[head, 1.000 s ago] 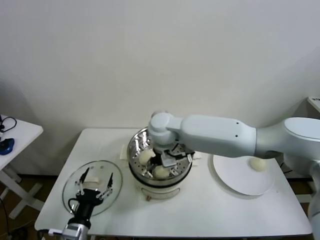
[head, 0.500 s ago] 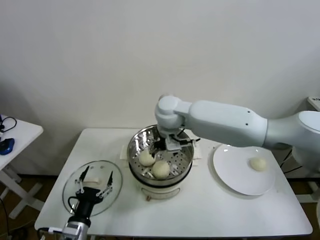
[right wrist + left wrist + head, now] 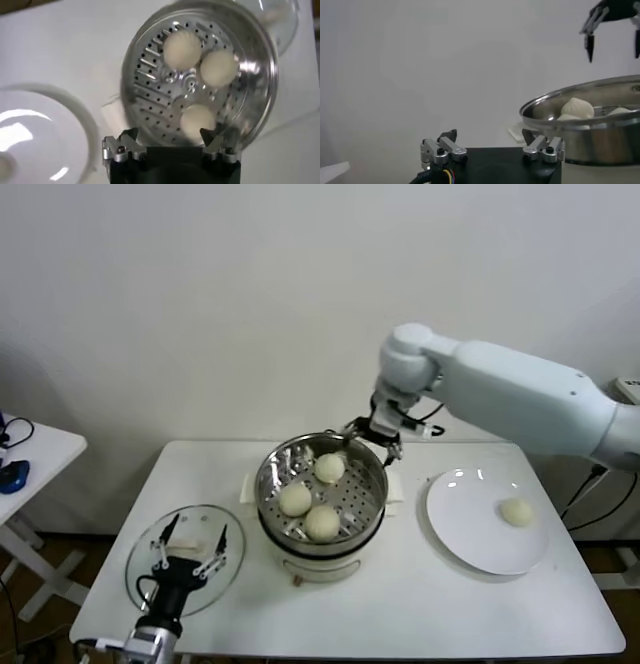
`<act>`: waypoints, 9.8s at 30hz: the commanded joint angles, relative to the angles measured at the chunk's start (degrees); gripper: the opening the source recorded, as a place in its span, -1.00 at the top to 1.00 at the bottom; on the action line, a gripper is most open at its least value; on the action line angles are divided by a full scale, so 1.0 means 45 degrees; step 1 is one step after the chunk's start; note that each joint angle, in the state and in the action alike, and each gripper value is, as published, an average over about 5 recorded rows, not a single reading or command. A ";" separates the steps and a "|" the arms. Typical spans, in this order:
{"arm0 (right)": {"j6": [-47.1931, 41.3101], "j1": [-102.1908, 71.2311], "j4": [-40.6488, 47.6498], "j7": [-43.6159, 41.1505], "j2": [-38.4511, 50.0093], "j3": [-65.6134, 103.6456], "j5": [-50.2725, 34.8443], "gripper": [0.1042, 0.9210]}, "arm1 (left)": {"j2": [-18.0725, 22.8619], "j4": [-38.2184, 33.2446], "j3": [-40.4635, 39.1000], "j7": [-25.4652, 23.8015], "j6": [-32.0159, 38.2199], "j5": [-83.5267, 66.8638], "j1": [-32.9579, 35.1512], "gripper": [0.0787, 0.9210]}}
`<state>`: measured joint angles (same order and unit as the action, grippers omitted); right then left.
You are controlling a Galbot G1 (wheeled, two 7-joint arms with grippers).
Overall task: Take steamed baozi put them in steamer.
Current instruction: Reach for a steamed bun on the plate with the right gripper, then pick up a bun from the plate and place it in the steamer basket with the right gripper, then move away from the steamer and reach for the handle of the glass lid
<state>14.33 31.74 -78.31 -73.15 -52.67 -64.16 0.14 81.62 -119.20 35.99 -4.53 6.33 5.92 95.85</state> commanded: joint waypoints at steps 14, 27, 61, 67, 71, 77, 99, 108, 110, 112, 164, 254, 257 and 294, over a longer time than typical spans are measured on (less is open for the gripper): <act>-0.1153 -0.5010 0.4699 -0.0185 0.4177 0.4025 0.2505 -0.76 | -0.0105 -0.0321 -0.0146 -0.0022 0.0318 -0.0610 0.0048 -0.77; -0.0086 -0.8044 0.7459 -0.0089 0.2635 0.8141 0.5760 -0.76 | 0.0003 -0.0100 -0.0178 0.0006 0.0188 -0.0319 0.0022 -0.77; 0.1254 -0.7983 1.1196 0.0734 -0.0012 1.0604 0.8552 -0.76 | -0.0005 0.0293 -0.0356 0.0039 0.0016 0.0060 -0.0290 -0.77; 0.1212 -0.7976 1.1312 0.0678 -0.0099 1.0707 0.8716 -0.76 | 0.0006 0.0300 -0.0336 0.0043 0.0024 0.0056 -0.0286 -0.77; 0.1181 -0.7978 1.1340 0.0661 -0.0127 1.0778 0.8713 -0.71 | 0.0011 0.0291 -0.0345 0.0043 0.0024 0.0068 -0.0277 -0.77; 0.1163 -0.7941 1.1336 0.0663 -0.0115 1.0738 0.8681 -0.58 | 0.0038 0.0305 -0.0363 0.0044 0.0032 0.0110 -0.0257 -0.77; -0.0805 -0.6402 0.9764 0.0265 0.0853 0.7095 0.2818 -0.45 | 0.0177 0.0171 -0.0470 0.0061 -0.0015 0.0300 -0.0295 -0.77; -0.3573 -0.2117 0.7455 0.0037 0.1240 0.1327 -0.3951 -0.45 | 0.0216 0.0031 -0.0581 0.0062 -0.0079 0.0492 -0.0340 -0.77; -0.4122 -0.1176 0.6949 0.0100 0.1141 0.0281 -0.5284 -0.45 | 0.0246 -0.0028 -0.0611 0.0062 -0.0087 0.0481 -0.0355 -0.77; -0.4625 -0.0236 0.6359 0.0214 0.1005 -0.0787 -0.6462 -0.45 | 0.0259 -0.0084 -0.0646 0.0053 -0.0071 0.0473 -0.0347 -0.77; -0.6480 0.0718 0.4460 0.1861 -0.3656 -0.6262 -1.0313 -0.45 | -0.0390 0.0320 -0.1233 -0.0062 -0.0045 -0.0390 -0.1199 -0.77; -0.2720 -1.6415 -0.4179 1.1077 0.3894 1.6054 -0.7112 -0.76 | -0.0378 0.0043 -0.0513 0.1281 0.0421 0.4787 -0.0775 -0.77; -0.2527 -1.8364 -0.4626 1.1565 0.2753 1.7895 -0.6720 -0.76 | -0.0408 0.0048 -0.0222 0.1265 0.0327 0.6198 -0.0826 -0.77; -0.1051 -2.4584 -0.5574 1.3239 -0.1941 2.1518 -0.5791 -0.76 | 0.0144 0.4182 0.1514 0.1286 -0.0255 1.7505 -0.1897 -0.77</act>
<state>9.00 -75.64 -103.13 -14.42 -59.55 30.79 -26.57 82.21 -108.89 41.96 0.24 6.33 77.66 91.93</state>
